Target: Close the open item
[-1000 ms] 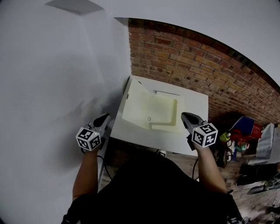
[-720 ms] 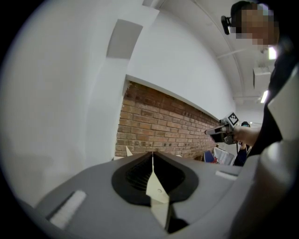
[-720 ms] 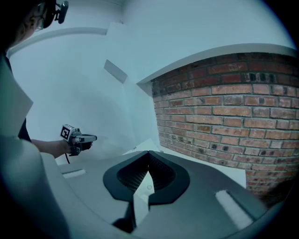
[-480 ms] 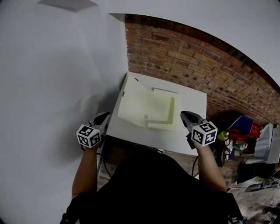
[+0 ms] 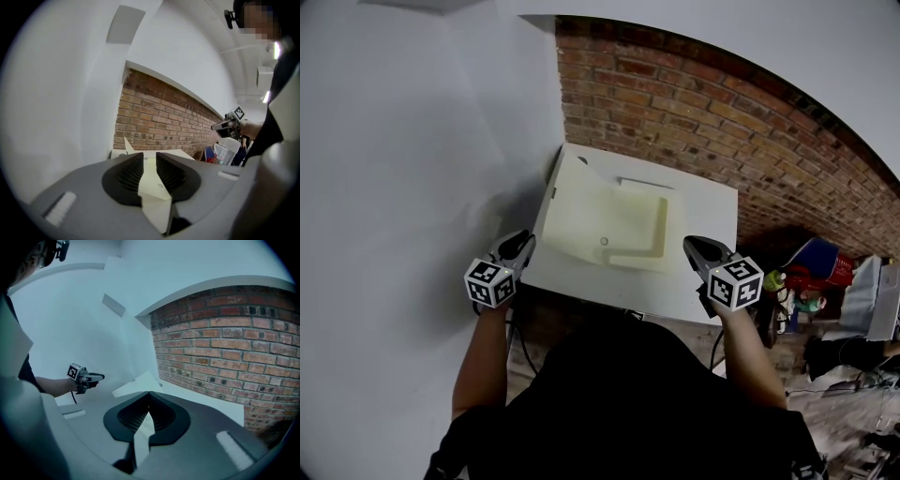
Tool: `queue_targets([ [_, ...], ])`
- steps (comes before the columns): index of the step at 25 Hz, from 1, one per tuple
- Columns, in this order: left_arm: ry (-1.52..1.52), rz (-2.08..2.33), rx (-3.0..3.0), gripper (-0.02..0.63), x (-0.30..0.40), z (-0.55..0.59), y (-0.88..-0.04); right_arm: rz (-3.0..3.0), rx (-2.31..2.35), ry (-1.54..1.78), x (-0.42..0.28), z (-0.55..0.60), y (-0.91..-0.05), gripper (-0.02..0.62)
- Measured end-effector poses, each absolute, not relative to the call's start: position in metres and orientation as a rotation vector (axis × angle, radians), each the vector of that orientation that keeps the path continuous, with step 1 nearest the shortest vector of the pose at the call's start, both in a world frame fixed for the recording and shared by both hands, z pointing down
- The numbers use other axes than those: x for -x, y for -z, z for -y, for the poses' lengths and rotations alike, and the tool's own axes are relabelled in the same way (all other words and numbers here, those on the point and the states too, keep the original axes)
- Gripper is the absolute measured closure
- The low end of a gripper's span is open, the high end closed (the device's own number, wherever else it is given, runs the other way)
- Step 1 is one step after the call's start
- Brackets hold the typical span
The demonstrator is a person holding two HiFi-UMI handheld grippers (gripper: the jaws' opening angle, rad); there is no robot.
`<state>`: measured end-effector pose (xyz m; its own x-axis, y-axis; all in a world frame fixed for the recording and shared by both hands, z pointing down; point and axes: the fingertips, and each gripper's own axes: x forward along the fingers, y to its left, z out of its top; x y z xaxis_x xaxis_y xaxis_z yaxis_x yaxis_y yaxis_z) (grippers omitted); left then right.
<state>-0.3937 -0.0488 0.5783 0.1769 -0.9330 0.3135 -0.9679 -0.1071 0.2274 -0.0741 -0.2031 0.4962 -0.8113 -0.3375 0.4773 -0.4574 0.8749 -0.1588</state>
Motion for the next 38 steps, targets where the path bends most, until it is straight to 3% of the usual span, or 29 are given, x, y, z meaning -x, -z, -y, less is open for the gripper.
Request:
queue_targets([
  [16,-0.432,1.697,-1.946,0.426,0.392,0.074,-0.662,2.591,-0.613,-0.400,0.063,0.209,-0.506,0.592],
  [35,-0.574,1.619,-1.847,0.419,0.388,0.093,-0.721,2.538,-0.643,-0.452,0.040,0.208,-0.528,0.592],
  [38,-0.623,1.626,-1.867,0.448,0.384,0.095,-0.720,2.532,-0.634,-0.455,0.040,0.206,-0.531,0.592],
])
